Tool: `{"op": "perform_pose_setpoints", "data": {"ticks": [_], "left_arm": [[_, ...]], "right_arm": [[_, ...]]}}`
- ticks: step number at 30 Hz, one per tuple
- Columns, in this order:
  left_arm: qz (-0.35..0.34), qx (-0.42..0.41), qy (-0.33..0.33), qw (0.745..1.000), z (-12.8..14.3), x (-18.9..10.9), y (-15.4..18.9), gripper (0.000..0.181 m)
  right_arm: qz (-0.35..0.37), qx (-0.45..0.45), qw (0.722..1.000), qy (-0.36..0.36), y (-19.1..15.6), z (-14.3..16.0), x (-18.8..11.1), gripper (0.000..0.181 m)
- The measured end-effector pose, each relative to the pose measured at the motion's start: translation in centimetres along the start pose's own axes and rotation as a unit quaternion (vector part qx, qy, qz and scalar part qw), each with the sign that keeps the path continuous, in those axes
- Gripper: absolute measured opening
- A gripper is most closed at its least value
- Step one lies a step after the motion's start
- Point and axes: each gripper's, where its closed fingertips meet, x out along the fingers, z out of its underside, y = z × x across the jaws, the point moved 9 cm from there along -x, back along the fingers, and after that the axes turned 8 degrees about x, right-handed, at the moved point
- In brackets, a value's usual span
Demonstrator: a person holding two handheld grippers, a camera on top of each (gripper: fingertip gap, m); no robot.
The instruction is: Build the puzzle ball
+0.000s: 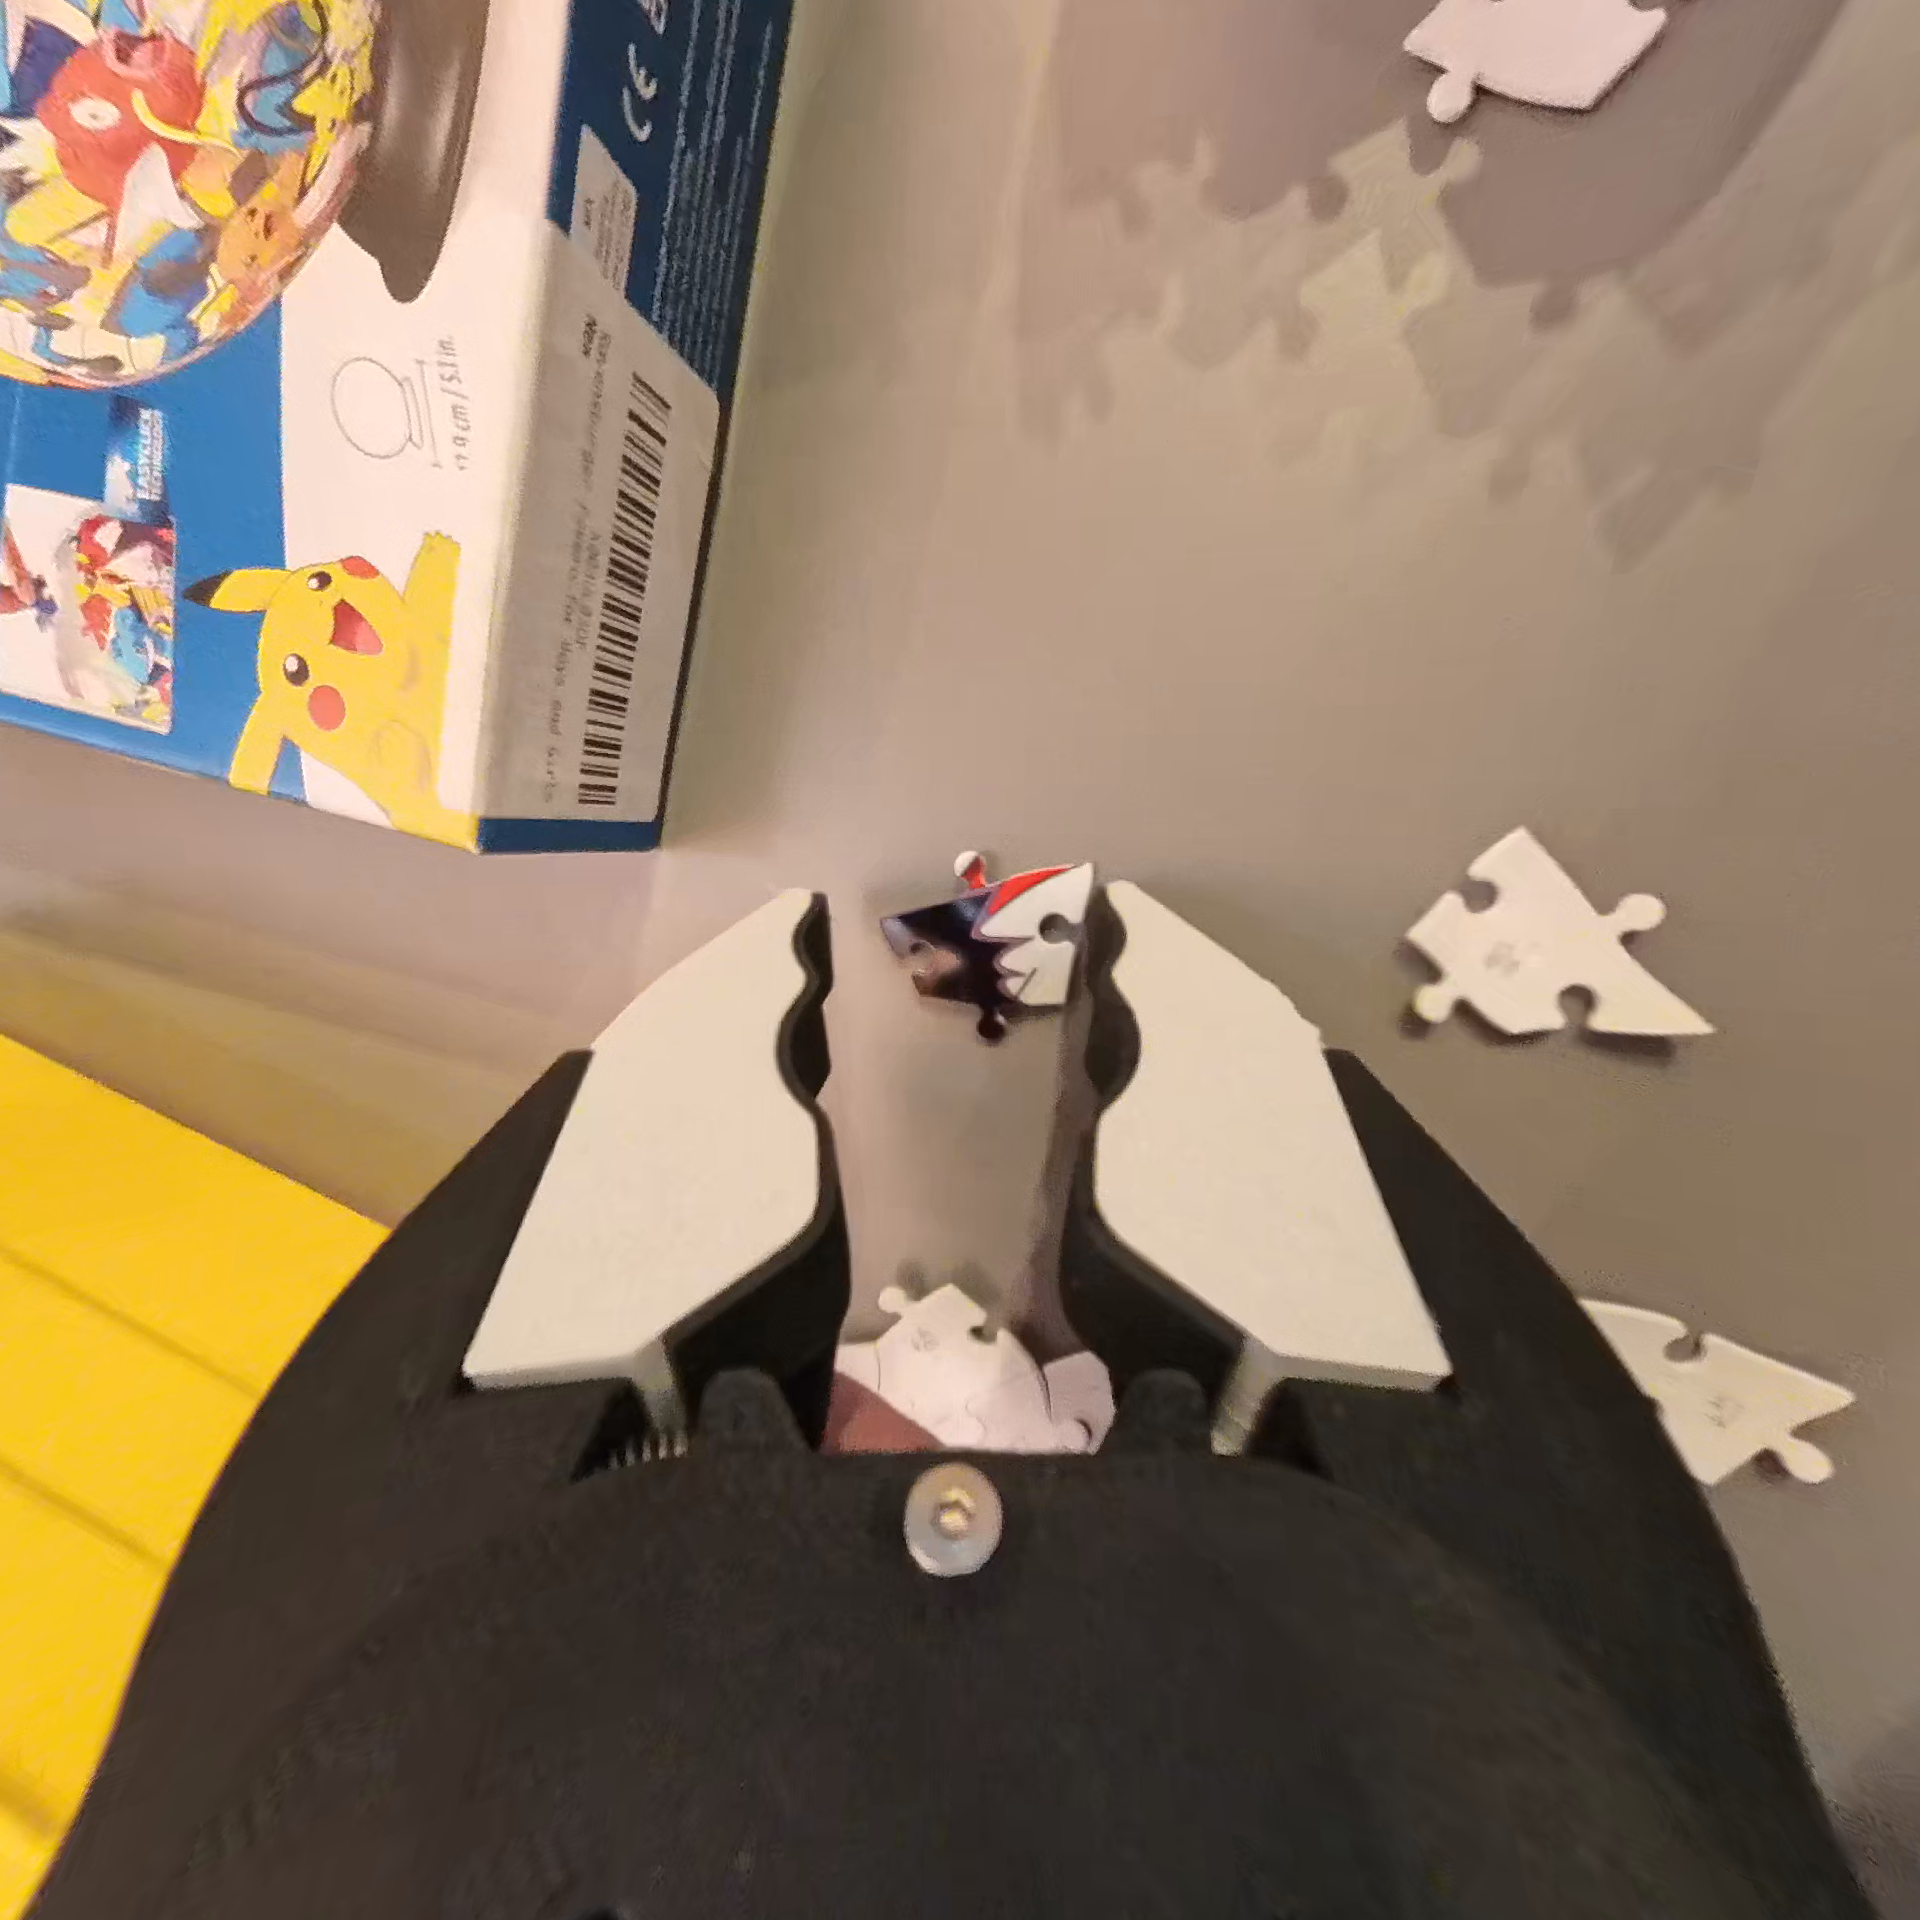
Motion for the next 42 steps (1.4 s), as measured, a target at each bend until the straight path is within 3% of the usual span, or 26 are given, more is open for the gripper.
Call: {"op": "perform_pose_setpoints", "data": {"ticks": [3,13,23,29,42], "left_arm": [[0.011,-0.001,-0.012,1.0,-0.2,0.2,-0.1,0.027],[0.006,-0.026,-0.03,0.999,-0.9,0.5,0.3,0.0],[-0.004,-0.041,-0.042,0.998,-1.9,0.4,0.4,0.0],[-0.003,-0.063,-0.056,0.996,-1.5,-0.1,-0.2,0.035],[0.004,-0.068,-0.044,0.997,-1.4,0.7,-0.3,0.027]], "right_arm": [[-0.01,0.009,1.0,0.018,0.5,0.3,-0.8,0.028],[-0.073,0.073,0.99,0.098,2.6,0.7,-4.2,0.026],[-0.119,0.1,0.981,0.119,3.6,1.4,-5.4,0.026],[-0.148,0.115,0.974,0.126,4.1,1.8,-5.5,0.026],[-0.152,0.113,0.975,0.119,4.6,2.2,-5.3,0.027]]}}
